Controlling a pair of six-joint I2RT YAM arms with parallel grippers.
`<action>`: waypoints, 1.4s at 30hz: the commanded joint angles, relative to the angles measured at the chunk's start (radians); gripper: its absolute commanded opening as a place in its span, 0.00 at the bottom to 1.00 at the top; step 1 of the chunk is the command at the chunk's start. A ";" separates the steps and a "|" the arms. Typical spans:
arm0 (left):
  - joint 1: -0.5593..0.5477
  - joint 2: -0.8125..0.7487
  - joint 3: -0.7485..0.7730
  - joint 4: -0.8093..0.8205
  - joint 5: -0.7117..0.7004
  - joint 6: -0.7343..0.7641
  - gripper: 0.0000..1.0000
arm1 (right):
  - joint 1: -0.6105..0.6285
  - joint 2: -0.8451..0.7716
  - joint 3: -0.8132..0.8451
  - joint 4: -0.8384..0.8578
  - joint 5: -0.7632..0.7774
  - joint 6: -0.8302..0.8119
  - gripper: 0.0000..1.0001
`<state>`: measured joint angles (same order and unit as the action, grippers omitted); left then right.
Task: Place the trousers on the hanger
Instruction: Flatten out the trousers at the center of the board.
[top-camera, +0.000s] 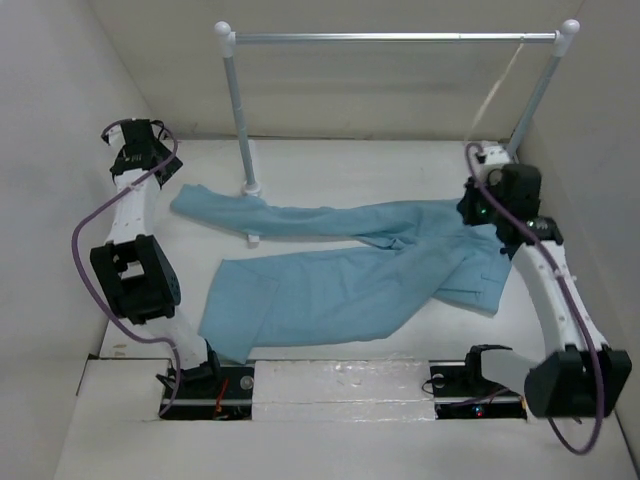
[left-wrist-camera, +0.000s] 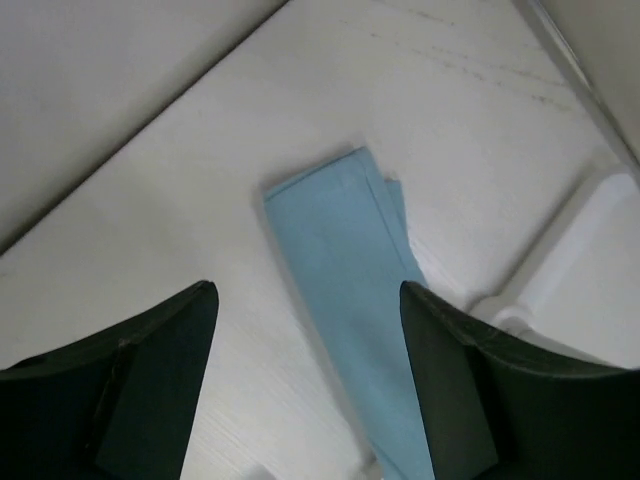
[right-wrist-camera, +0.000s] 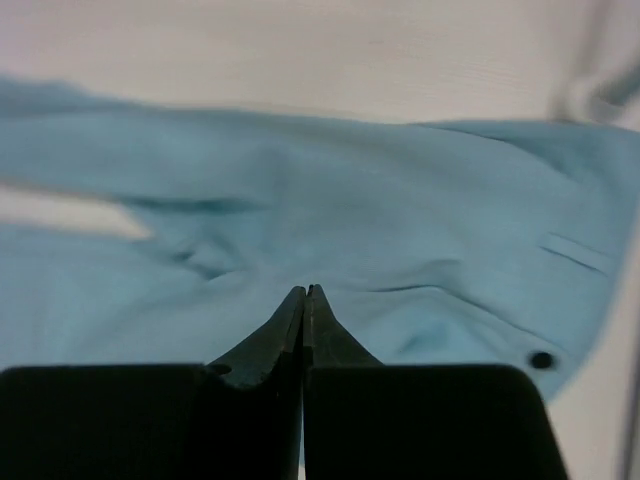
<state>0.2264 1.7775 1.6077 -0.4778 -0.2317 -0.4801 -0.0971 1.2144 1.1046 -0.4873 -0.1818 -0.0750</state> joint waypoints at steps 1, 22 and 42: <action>0.002 -0.182 -0.180 0.085 0.104 -0.049 0.68 | 0.184 -0.113 -0.152 0.013 -0.044 -0.037 0.00; 0.041 0.009 -0.520 0.433 0.396 -0.206 0.61 | 0.957 -0.063 -0.440 0.084 0.013 0.072 0.70; 0.001 -0.367 -0.385 0.159 0.267 -0.091 0.00 | 1.238 0.013 -0.451 0.018 0.167 0.141 0.00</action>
<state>0.2245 1.5818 1.1629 -0.2070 0.0940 -0.6273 1.1072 1.2846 0.6540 -0.4313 -0.0238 0.0746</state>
